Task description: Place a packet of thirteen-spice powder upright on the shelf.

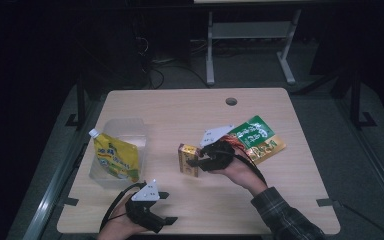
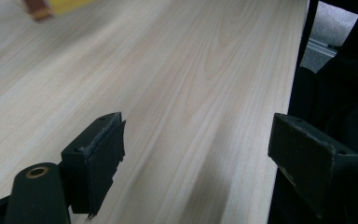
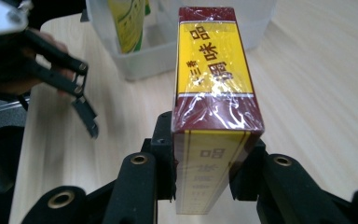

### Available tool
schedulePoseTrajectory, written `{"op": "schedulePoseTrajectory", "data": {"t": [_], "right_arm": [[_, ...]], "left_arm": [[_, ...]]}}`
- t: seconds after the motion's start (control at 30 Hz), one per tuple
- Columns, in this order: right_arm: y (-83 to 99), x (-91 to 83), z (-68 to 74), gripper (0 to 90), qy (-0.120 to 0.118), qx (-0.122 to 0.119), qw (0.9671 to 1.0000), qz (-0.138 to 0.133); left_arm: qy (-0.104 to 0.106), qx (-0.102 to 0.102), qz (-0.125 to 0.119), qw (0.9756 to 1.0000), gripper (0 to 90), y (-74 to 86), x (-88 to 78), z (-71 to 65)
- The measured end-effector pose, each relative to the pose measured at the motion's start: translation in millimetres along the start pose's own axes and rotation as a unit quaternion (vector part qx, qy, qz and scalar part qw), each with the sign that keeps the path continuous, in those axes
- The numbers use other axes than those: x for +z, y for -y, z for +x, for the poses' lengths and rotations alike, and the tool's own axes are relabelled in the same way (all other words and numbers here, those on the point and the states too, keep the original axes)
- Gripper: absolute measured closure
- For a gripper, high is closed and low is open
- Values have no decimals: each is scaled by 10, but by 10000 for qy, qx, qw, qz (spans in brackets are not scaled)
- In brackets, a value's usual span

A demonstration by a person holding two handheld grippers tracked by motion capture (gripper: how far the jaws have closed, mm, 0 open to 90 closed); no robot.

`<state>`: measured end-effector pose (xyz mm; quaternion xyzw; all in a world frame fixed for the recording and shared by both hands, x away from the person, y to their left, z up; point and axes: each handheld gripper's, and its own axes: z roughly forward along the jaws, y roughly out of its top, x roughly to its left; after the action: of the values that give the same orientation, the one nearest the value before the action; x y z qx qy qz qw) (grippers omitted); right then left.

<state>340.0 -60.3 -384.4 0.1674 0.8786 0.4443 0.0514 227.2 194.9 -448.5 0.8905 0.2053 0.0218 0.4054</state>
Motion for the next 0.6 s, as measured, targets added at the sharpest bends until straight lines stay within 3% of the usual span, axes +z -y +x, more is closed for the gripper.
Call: {"op": "schedulePoseTrajectory", "data": {"t": [0.27,0.6], "right_arm": [[-363,211,-146,674,-231,-270,9993,-70],[-694,520,-164,675,-535,-554,9970,18]], "left_arm": [[-87,-93,21,9999,177,97,-70,-18],[-173,-209,-20,9996,183,175,-143,-56]]}}
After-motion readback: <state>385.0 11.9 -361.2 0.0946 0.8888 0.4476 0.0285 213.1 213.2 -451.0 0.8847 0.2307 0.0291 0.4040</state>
